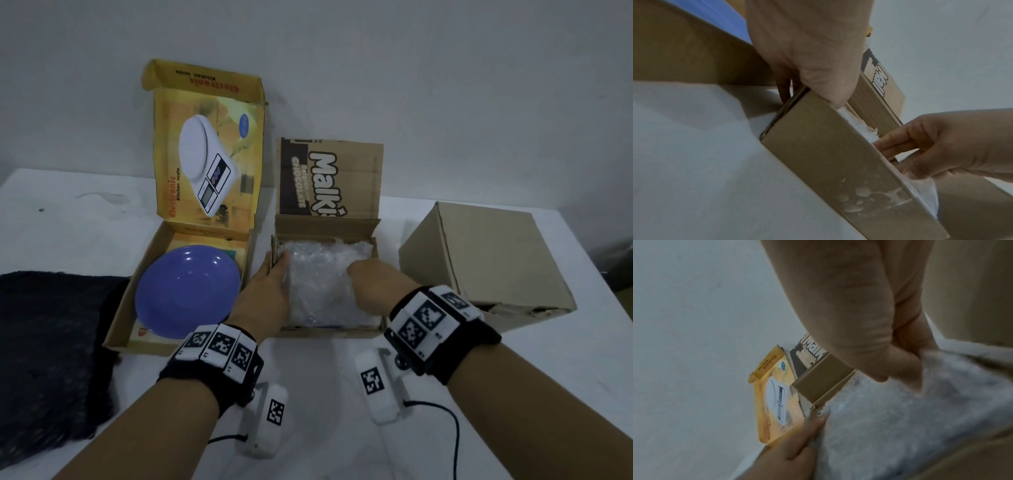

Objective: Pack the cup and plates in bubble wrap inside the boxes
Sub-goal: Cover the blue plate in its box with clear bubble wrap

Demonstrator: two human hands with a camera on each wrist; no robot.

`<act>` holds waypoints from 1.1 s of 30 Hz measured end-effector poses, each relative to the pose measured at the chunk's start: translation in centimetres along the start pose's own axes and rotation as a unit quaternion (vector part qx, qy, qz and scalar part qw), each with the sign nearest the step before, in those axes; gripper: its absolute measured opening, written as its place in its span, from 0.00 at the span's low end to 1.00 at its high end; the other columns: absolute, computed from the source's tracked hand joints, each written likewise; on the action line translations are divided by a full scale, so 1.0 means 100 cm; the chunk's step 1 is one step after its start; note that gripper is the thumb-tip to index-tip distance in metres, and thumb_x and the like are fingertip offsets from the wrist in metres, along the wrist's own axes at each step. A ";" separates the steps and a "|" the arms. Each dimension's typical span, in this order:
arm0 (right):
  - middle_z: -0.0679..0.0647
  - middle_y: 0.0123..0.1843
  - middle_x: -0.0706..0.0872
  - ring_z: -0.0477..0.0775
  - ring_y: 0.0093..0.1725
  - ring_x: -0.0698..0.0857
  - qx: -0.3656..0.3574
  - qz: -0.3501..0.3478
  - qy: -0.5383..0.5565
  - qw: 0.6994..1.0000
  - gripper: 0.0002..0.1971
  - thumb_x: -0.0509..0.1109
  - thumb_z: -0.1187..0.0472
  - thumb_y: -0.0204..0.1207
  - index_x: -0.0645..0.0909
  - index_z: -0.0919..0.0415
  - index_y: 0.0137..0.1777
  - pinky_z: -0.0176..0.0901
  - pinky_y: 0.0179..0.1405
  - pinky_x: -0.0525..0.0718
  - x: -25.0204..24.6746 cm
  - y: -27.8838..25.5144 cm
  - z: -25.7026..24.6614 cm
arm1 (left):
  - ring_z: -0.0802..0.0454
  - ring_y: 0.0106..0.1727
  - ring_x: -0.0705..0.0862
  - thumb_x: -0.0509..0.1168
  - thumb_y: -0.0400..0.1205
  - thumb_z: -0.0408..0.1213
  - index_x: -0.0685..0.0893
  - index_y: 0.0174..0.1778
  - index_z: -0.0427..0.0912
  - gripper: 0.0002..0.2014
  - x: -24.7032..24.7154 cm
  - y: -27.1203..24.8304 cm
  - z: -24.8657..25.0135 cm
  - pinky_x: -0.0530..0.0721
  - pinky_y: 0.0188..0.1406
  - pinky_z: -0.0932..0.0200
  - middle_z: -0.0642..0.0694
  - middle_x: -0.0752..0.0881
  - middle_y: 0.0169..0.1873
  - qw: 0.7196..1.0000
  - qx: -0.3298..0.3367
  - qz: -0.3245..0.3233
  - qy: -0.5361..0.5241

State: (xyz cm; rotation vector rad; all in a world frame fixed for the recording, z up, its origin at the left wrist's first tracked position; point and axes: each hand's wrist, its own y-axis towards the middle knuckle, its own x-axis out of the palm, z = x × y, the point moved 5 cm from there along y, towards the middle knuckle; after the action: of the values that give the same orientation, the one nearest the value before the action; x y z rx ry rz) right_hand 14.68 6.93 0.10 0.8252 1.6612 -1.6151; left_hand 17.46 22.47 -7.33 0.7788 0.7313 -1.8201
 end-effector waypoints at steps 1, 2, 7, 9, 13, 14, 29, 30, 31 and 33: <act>0.65 0.67 0.77 0.62 0.65 0.79 0.004 -0.004 -0.001 1.000 0.16 0.60 0.70 0.81 0.73 0.70 0.68 0.49 0.62 0.78 0.000 0.002 0.003 | 0.41 0.74 0.72 0.53 0.84 0.29 0.55 0.83 0.46 0.30 0.000 0.000 0.000 0.74 0.72 0.51 0.39 0.61 0.80 1.000 0.001 0.002 -0.001; 0.66 0.69 0.74 0.63 0.65 0.78 0.005 -0.006 -0.010 1.000 0.17 0.63 0.69 0.80 0.73 0.69 0.68 0.50 0.62 0.78 0.001 0.003 0.005 | 0.40 0.72 0.74 0.53 0.84 0.29 0.55 0.83 0.47 0.30 0.000 0.000 -0.001 0.75 0.71 0.51 0.40 0.61 0.80 1.000 -0.002 0.001 -0.001; 0.65 0.78 0.57 0.66 0.75 0.63 0.019 0.068 -0.136 0.988 0.26 0.72 0.55 0.74 0.73 0.63 0.70 0.58 0.70 0.68 0.010 0.004 0.001 | 0.41 0.74 0.72 0.54 0.84 0.28 0.53 0.83 0.49 0.32 0.001 0.003 -0.003 0.72 0.73 0.50 0.43 0.55 0.82 1.000 -0.016 -0.010 0.004; 0.64 0.79 0.55 0.65 0.78 0.57 0.007 0.095 -0.171 0.981 0.29 0.73 0.51 0.73 0.72 0.62 0.71 0.60 0.73 0.62 0.007 0.006 0.000 | 0.44 0.78 0.67 0.54 0.84 0.29 0.53 0.83 0.49 0.32 0.001 0.003 -0.004 0.69 0.76 0.51 0.44 0.55 0.83 1.000 -0.010 -0.008 0.002; 0.63 0.84 0.35 0.63 0.83 0.35 0.001 0.000 -0.176 0.984 0.43 0.66 0.43 0.77 0.50 0.65 0.82 0.69 0.76 0.33 0.023 0.012 0.012 | 0.45 0.79 0.65 0.54 0.84 0.29 0.53 0.83 0.46 0.31 0.000 0.001 -0.002 0.67 0.77 0.55 0.42 0.56 0.82 1.000 0.003 -0.006 0.014; 0.63 0.84 0.32 0.62 0.82 0.33 0.001 -0.020 -0.170 0.985 0.44 0.63 0.41 0.77 0.46 0.64 0.83 0.70 0.75 0.31 0.027 0.012 0.016 | 0.45 0.79 0.65 0.54 0.84 0.29 0.53 0.83 0.46 0.31 -0.001 0.001 -0.002 0.67 0.77 0.55 0.42 0.56 0.82 1.000 0.005 -0.005 0.010; 0.62 0.83 0.30 0.62 0.81 0.28 -0.018 0.003 -0.254 0.967 0.47 0.49 0.25 0.72 0.42 0.52 0.84 0.78 0.71 0.28 0.033 0.005 0.027 | 0.49 0.83 0.54 0.41 0.77 0.69 0.49 0.83 0.56 0.39 0.001 -0.005 -0.003 0.61 0.78 0.46 0.47 0.49 0.84 0.999 0.005 -0.030 -0.037; 0.62 0.83 0.31 0.61 0.81 0.27 -0.018 -0.008 -0.246 0.969 0.48 0.48 0.24 0.72 0.41 0.52 0.84 0.78 0.71 0.29 0.033 0.004 0.028 | 0.51 0.84 0.52 0.41 0.76 0.70 0.46 0.83 0.58 0.39 0.001 -0.006 -0.002 0.60 0.78 0.45 0.49 0.46 0.84 0.998 0.001 -0.032 -0.048; 0.62 0.83 0.31 0.61 0.81 0.27 -0.018 -0.014 -0.236 0.972 0.48 0.47 0.23 0.71 0.40 0.52 0.84 0.78 0.72 0.30 0.034 0.004 0.030 | 0.52 0.84 0.50 0.41 0.76 0.70 0.43 0.82 0.61 0.39 0.002 -0.007 -0.002 0.58 0.78 0.45 0.50 0.43 0.84 0.997 -0.005 -0.034 -0.062; 0.63 0.83 0.31 0.61 0.80 0.26 -0.017 -0.018 -0.224 0.974 0.49 0.47 0.23 0.71 0.40 0.52 0.84 0.78 0.72 0.31 0.035 0.004 0.031 | 0.54 0.83 0.49 0.43 0.77 0.69 0.36 0.80 0.65 0.37 0.002 -0.009 -0.002 0.54 0.79 0.43 0.52 0.40 0.84 0.995 -0.020 -0.030 -0.093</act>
State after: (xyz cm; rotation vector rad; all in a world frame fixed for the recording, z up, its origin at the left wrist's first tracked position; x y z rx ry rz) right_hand 13.12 3.84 -3.07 0.3747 1.3799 -1.6441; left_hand 16.58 22.78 -7.48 0.5572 0.6726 -1.8965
